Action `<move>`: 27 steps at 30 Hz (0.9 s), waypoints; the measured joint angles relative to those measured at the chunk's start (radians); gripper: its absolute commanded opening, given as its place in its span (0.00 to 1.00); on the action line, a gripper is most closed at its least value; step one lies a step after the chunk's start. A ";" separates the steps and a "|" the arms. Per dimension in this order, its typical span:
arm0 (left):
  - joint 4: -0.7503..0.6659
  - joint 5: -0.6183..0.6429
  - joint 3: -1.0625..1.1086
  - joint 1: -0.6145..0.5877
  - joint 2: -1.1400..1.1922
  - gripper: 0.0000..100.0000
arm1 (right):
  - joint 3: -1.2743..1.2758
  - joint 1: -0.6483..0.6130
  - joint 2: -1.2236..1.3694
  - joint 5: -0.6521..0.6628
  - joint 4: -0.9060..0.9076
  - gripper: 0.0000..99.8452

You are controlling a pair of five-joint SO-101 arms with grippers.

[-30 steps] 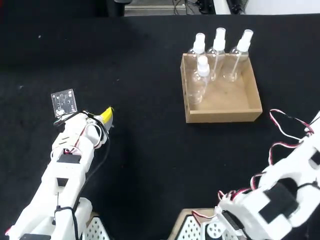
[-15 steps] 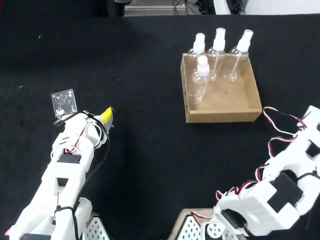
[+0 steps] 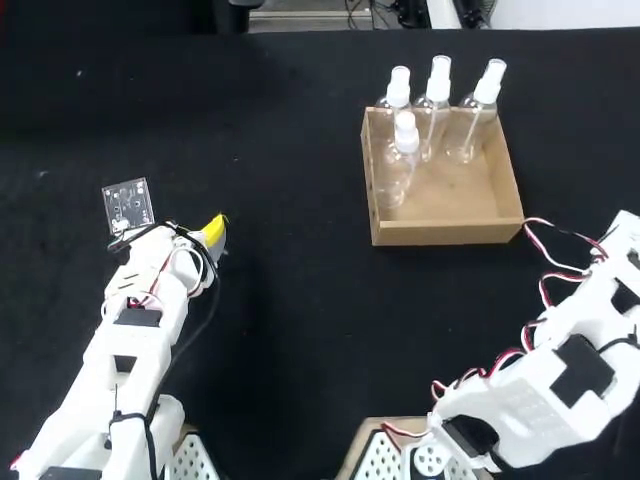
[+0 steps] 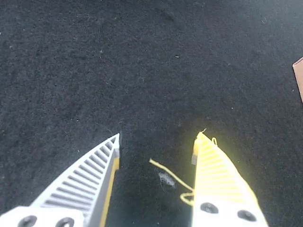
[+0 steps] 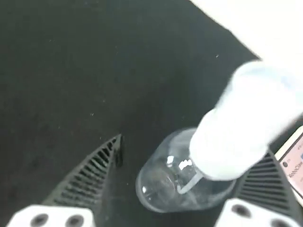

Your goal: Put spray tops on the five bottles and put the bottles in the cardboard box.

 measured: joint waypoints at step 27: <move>0.000 0.000 0.000 0.000 0.000 0.24 | 0.000 0.029 0.018 0.000 -0.061 0.21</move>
